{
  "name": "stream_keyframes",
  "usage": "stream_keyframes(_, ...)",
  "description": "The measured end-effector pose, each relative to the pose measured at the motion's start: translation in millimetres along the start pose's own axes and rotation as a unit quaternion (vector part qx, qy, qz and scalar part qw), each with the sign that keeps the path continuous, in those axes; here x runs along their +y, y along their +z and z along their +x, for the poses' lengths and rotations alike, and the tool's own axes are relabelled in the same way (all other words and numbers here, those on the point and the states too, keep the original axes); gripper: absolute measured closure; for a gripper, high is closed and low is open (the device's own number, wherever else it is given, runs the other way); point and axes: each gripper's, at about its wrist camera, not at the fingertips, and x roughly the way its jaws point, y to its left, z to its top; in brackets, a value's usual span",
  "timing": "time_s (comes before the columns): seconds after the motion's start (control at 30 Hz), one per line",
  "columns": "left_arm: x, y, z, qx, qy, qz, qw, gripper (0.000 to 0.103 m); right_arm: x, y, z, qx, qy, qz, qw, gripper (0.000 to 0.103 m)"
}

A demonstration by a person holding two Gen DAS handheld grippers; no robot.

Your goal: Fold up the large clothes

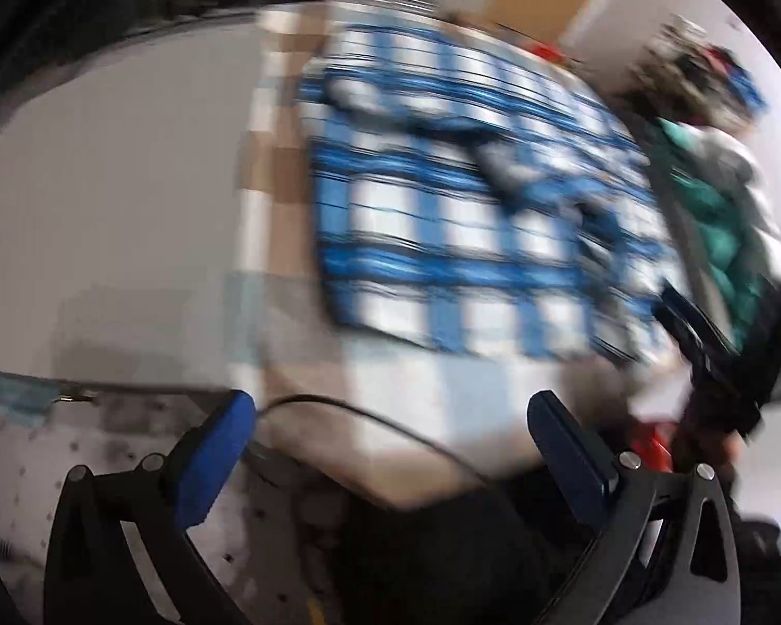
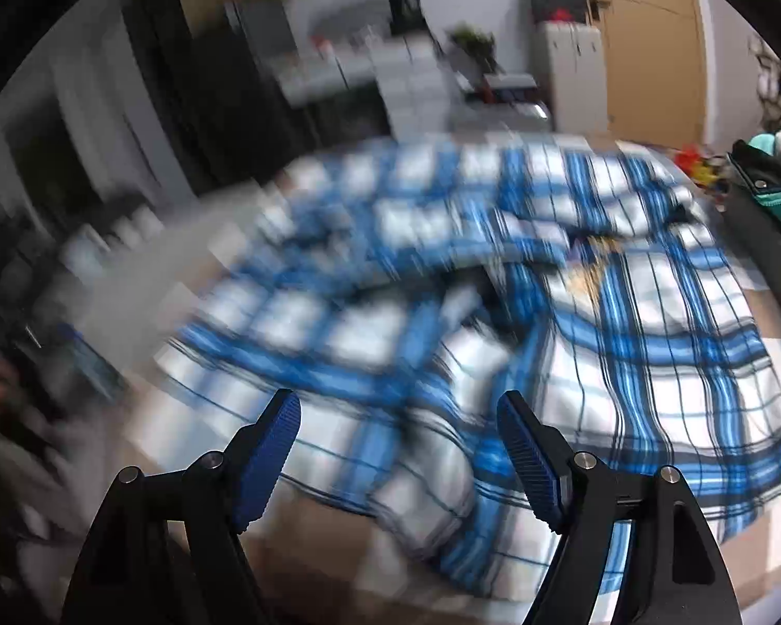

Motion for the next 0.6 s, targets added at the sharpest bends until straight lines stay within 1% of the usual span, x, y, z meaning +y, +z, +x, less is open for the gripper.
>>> stream_keyframes(0.03, -9.6, -0.7, -1.8, 0.009, -0.035, 0.002, 0.9993, 0.002, -5.9, 2.6, -18.1, -0.028, 0.038, 0.017, 0.999, 0.024)
stream_keyframes(0.07, -21.4, -5.5, -5.5, 0.021, -0.086, 0.012, 0.996, 0.002, -10.7, 6.7, -27.7, -0.044, 0.064, 0.029, 0.997, 0.023)
stream_keyframes(0.1, -32.0, -8.7, -8.9, 0.02, -0.101, 0.022, 0.9945, 0.002, -17.3, 9.2, -46.1, -0.071, 0.099, 0.045, 0.992, 0.023)
stream_keyframes(0.13, -44.1, -12.9, -15.8, 0.004, -0.096, 0.04, 0.9946, 0.002, -25.8, 11.0, -67.0, -0.103, 0.126, 0.061, 0.985, 0.018)
stream_keyframes(0.17, -54.8, -16.0, -21.8, -0.02, -0.074, 0.063, 0.9951, 0.001, -29.3, 15.5, -80.2, -0.127, 0.135, 0.073, 0.98, 0.013)
stream_keyframes(0.2, -63.0, -17.3, -23.4, -0.041, -0.043, 0.081, 0.9949, 0.001, -39.5, 15.8, -101.7, -0.156, 0.131, 0.084, 0.975, 0.002)
stream_keyframes(0.23, -67.0, -18.6, -20.9, -0.066, 0.001, 0.097, 0.993, 0.001, -44.2, 16.6, -115.3, -0.175, 0.111, 0.086, 0.974, 0.0)
stream_keyframes(0.27, -65.5, -15.9, -12.4, -0.076, 0.031, 0.1, 0.9916, 0.001, -45.4, 18.5, -124.4, -0.188, 0.078, 0.081, 0.976, 0.0)
stream_keyframes(0.3, -60.1, -11.3, 3.5, -0.071, 0.062, 0.092, 0.9913, 0.001, -46.7, 18.8, -130.0, -0.191, 0.046, 0.071, 0.978, 0.0)
stream_keyframes(0.33, -49.4, -3.0, 22.9, -0.058, 0.076, 0.073, 0.9927, 0.001, -47.2, 19.2, -129.6, -0.185, 0.016, 0.059, 0.981, 0.0)
stream_keyframes(0.37, -37.3, 2.6, 34.1, -0.053, 0.074, 0.056, 0.9943, 0.001, -48.2, 19.3, -127.8, -0.179, -0.005, 0.055, 0.982, 0.0)
stream_keyframes(0.4, -26.4, 10.8, 47.5, -0.047, 0.064, 0.038, 0.9961, 0.001, -50.6, 18.3, -124.3, -0.169, -0.025, 0.053, 0.984, 0.0)
stream_keyframes(0.47, -6.8, 28.1, 70.1, -0.03, 0.054, 0.003, 0.9981, 0.001, -56.4, 13.9, -113.4, -0.148, -0.027, 0.059, 0.987, 0.0)
stream_keyframes(0.5, 3.9, 35.6, 75.8, -0.028, 0.048, -0.018, 0.9983, 0.001, -59.0, 11.4, -108.7, -0.139, -0.028, 0.067, 0.988, 0.0)
stream_keyframes(0.53, 10.5, 42.2, 81.5, -0.024, 0.047, -0.025, 0.9983, 0.001, -60.4, 9.3, -104.0, -0.133, -0.026, 0.074, 0.988, 0.0)
stream_keyframes(0.6, 13.7, 47.7, 92.6, -0.003, 0.053, -0.021, 0.9984, 0.001, -63.9, 4.5, -101.5, -0.132, -0.022, 0.086, 0.987, 0.0)
